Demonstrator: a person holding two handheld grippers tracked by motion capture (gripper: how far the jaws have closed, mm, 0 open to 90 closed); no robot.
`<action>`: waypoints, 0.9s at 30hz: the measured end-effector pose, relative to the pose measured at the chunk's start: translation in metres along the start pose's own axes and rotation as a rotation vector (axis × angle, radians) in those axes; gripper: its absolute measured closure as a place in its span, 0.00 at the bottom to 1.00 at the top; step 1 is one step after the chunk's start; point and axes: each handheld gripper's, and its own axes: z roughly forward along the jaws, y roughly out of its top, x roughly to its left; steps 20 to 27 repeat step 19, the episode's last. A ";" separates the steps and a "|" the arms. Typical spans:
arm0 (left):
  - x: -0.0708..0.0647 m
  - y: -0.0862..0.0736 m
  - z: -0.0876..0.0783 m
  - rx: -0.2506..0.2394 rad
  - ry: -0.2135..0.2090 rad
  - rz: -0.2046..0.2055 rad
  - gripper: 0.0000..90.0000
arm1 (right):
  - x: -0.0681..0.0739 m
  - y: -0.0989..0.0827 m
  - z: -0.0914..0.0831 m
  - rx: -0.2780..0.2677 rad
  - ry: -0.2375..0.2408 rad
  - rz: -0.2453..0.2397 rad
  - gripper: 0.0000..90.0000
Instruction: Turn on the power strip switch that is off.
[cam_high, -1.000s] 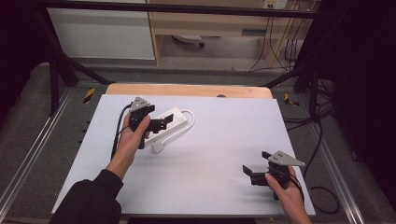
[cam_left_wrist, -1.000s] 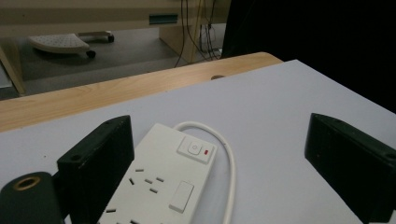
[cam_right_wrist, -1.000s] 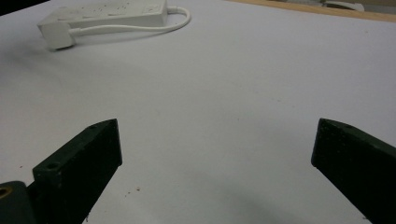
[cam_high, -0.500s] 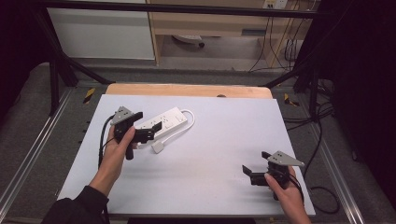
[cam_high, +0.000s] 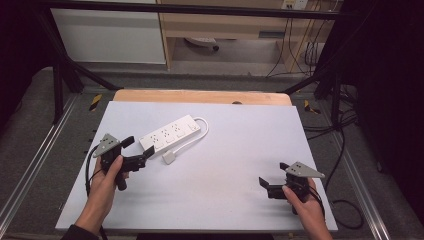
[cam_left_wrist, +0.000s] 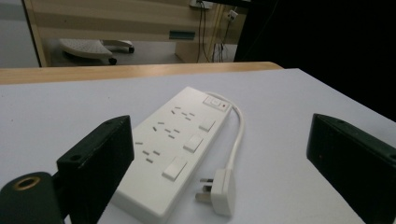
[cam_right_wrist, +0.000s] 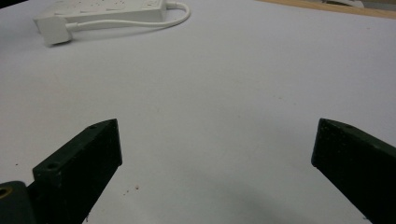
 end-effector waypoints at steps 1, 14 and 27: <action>0.000 -0.002 -0.002 0.001 0.002 -0.002 0.09 | 0.000 0.000 0.000 0.000 0.000 0.001 0.03; -0.016 -0.033 -0.024 0.051 -0.010 -0.006 0.09 | -0.001 0.000 0.001 0.004 -0.005 -0.001 0.03; -0.030 -0.057 -0.027 0.171 -0.023 0.014 0.10 | -0.003 -0.003 0.012 0.050 -0.028 0.011 0.03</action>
